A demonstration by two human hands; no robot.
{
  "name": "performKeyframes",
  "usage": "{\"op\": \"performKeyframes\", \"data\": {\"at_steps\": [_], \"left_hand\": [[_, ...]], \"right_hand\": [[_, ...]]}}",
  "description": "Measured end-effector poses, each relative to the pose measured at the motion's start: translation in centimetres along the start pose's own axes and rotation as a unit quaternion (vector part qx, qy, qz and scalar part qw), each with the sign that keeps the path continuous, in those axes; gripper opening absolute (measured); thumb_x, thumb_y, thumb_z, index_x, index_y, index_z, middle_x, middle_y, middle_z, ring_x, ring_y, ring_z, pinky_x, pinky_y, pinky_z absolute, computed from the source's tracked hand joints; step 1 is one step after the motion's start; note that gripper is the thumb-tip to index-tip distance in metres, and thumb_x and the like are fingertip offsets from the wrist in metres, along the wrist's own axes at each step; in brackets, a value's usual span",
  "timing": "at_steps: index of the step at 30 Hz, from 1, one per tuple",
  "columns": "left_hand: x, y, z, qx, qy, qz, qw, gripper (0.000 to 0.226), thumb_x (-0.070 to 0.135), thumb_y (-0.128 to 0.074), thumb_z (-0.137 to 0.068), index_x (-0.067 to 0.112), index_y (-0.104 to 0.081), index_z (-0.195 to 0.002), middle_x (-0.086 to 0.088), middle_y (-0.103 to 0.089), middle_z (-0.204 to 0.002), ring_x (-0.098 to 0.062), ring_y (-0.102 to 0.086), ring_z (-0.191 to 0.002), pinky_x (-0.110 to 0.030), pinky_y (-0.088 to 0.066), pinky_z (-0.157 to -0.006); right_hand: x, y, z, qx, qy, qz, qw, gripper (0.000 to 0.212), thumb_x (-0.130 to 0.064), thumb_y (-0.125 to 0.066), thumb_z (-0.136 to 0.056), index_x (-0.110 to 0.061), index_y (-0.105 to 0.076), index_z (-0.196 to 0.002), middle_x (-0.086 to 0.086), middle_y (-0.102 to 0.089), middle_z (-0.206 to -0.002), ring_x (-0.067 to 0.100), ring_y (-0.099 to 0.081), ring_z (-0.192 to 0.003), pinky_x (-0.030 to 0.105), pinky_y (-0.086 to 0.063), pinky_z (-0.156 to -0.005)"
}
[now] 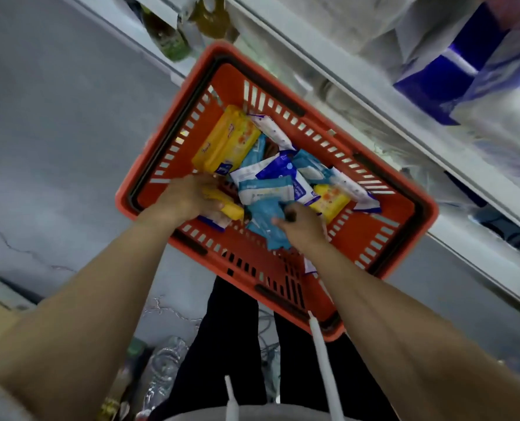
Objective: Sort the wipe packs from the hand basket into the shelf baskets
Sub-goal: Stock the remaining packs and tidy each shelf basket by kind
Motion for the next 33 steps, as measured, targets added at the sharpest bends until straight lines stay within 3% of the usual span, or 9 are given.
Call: {"op": "performKeyframes", "data": {"at_steps": [5,11,15,20,22,25,27,31,33], "left_hand": [[0.3,-1.2,-1.7,-0.049,0.031,-0.175,0.983,0.069,0.044,-0.075,-0.079,0.034,-0.047,-0.141,-0.002,-0.044,-0.148,-0.030,-0.034,-0.137,-0.039,-0.035,-0.110],[2.1,-1.6,-2.0,0.084,0.052,-0.287,0.953,0.026,0.041,-0.061,-0.088,0.039,-0.066,-0.114,-0.001,-0.058,-0.122,-0.027,-0.040,-0.122,-0.039,-0.038,-0.099],[2.2,-1.6,-2.2,0.050,0.047,-0.304,0.950,0.031,0.044,-0.068,-0.082,0.041,-0.062,-0.113,0.000,-0.056,-0.122,-0.026,-0.039,-0.123,-0.041,-0.035,-0.101],[1.2,-2.6,-3.0,0.070,0.002,-0.257,0.964,0.018,0.029,-0.066,-0.085,0.031,-0.066,-0.102,-0.004,-0.061,-0.121,-0.026,-0.053,-0.115,-0.036,-0.042,-0.096],[1.7,-2.7,-2.7,0.086,-0.015,-0.216,0.972,0.009,0.027,-0.062,-0.088,0.023,-0.066,-0.096,-0.008,-0.066,-0.109,-0.027,-0.059,-0.101,-0.034,-0.047,-0.084],[3.1,-2.0,-1.1,0.094,-0.018,-0.075,0.993,0.011,0.026,-0.065,-0.089,0.018,-0.062,-0.084,-0.007,-0.066,-0.090,-0.021,-0.057,-0.081,-0.030,-0.041,-0.059],[4.3,-1.3,0.7,0.098,-0.011,0.041,0.994,0.018,0.031,-0.064,-0.092,0.015,-0.060,-0.086,-0.004,-0.061,-0.085,-0.020,-0.054,-0.079,-0.031,-0.039,-0.062],[7.0,-1.4,5.3,0.050,-0.028,0.332,0.941,0.023,0.029,-0.063,-0.094,0.010,-0.055,-0.085,-0.012,-0.060,-0.087,-0.025,-0.059,-0.080,-0.042,-0.047,-0.072],[8.4,-1.9,7.2,0.029,-0.029,0.429,0.903,0.023,0.021,-0.060,-0.096,0.010,-0.052,-0.078,-0.011,-0.065,-0.085,-0.024,-0.066,-0.074,-0.041,-0.054,-0.070]], "right_hand": [[-1.5,3.3,0.4,0.002,-0.001,-0.190,0.982,0.026,-0.035,-0.066,-0.092,-0.020,-0.054,-0.109,0.003,-0.065,-0.112,0.021,-0.066,-0.098,0.047,-0.057,-0.085],[-1.1,5.7,1.1,-0.039,-0.021,-0.289,0.956,0.037,-0.020,-0.080,-0.080,-0.018,-0.063,-0.113,-0.004,-0.071,-0.104,0.007,-0.070,-0.087,0.022,-0.057,-0.064],[-0.5,6.2,1.7,-0.036,-0.042,-0.318,0.946,0.027,-0.017,-0.079,-0.081,-0.014,-0.066,-0.104,0.000,-0.072,-0.104,0.011,-0.071,-0.086,0.027,-0.059,-0.070],[0.3,6.4,1.8,-0.049,-0.036,-0.325,0.944,0.018,-0.018,-0.079,-0.082,-0.022,-0.064,-0.092,-0.009,-0.071,-0.093,0.003,-0.071,-0.074,0.018,-0.054,-0.055],[0.3,6.7,2.1,-0.047,-0.035,-0.333,0.941,0.016,-0.020,-0.078,-0.082,-0.022,-0.066,-0.093,-0.006,-0.073,-0.095,0.005,-0.072,-0.073,0.021,-0.055,-0.055],[-0.3,7.3,3.4,-0.034,-0.047,-0.361,0.931,0.030,-0.030,-0.073,-0.071,-0.020,-0.067,-0.100,0.007,-0.073,-0.102,0.023,-0.072,-0.088,0.041,-0.060,-0.076],[-1.1,7.7,4.8,-0.030,-0.061,-0.391,0.918,0.041,-0.030,-0.066,-0.062,-0.016,-0.066,-0.100,0.015,-0.071,-0.102,0.036,-0.069,-0.095,0.047,-0.057,-0.084],[-2.9,8.4,7.8,-0.043,-0.048,-0.445,0.893,0.053,-0.021,-0.062,-0.061,-0.011,-0.064,-0.113,0.021,-0.070,-0.106,0.040,-0.068,-0.098,0.055,-0.055,-0.084],[-3.7,9.1,9.6,-0.039,-0.030,-0.472,0.880,0.057,-0.023,-0.068,-0.066,-0.011,-0.058,-0.121,0.013,-0.069,-0.099,0.029,-0.070,-0.085,0.042,-0.058,-0.069]]}}
Point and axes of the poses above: each hand's wrist, its own z-axis away from the middle knuckle, its own y-axis out of the back of the hand, x = y × z, the point moved 3 cm from there along -z, towards the middle knuckle
